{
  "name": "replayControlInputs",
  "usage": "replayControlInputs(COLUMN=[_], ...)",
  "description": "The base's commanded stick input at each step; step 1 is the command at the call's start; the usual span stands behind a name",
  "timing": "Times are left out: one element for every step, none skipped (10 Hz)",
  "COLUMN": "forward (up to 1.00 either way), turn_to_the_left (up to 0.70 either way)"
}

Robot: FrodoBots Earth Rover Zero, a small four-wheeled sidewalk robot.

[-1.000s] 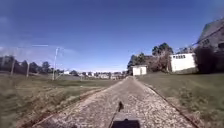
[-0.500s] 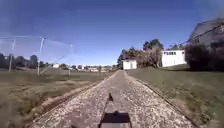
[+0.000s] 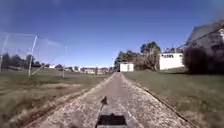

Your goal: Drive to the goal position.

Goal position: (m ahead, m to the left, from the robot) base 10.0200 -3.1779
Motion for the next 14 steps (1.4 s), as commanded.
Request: replayControlInputs(forward=[1.0,1.0,1.0,1.0,1.0,1.0,1.0,1.0,1.0,1.0,1.0,1.0,1.0,1.0], turn_to_the_left=[-0.21,-0.05,0.0,0.0,0.0,0.0,0.0,0.0,0.0,0.0,0.0,0.0,0.0,0.0])
